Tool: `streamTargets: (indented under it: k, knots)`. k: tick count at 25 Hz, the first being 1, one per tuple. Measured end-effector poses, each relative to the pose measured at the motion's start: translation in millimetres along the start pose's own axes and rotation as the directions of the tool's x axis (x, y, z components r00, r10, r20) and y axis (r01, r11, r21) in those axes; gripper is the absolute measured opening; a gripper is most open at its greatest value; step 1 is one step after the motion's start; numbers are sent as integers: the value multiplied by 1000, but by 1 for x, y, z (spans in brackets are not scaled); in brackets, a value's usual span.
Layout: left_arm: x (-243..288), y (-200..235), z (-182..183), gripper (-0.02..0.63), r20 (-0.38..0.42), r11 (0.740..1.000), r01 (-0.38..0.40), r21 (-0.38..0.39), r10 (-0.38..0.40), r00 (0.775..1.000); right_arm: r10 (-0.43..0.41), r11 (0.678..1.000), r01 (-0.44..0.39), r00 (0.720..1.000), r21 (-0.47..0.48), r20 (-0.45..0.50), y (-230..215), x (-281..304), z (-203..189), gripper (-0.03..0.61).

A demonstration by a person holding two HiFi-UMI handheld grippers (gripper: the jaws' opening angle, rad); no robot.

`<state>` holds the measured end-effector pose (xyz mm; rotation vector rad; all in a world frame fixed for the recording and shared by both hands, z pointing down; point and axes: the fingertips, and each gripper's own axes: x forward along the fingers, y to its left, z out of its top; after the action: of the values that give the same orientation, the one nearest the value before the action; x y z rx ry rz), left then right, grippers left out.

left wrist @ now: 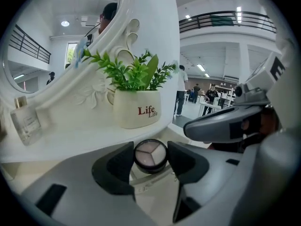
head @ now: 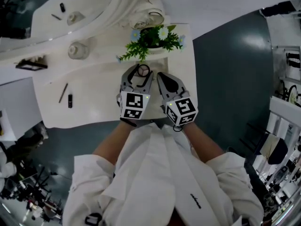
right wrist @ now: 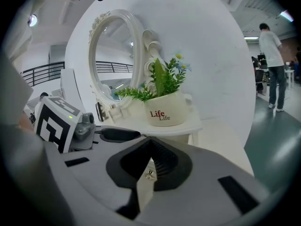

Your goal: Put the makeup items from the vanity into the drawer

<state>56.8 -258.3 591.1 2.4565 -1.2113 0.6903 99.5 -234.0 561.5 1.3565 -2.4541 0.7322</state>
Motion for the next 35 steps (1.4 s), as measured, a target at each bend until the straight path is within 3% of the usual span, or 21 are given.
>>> streamTargets:
  k: [15, 35]
  knots:
    - [19, -7, -6, 244, -70, 997, -74, -24, 73, 995, 17, 999, -17, 1000, 29, -7, -24, -10, -6, 18]
    - [20, -6, -5, 244, -81, 995, -98, -34, 95, 992, 46, 998, -46, 999, 33, -17, -22, -11, -10, 18]
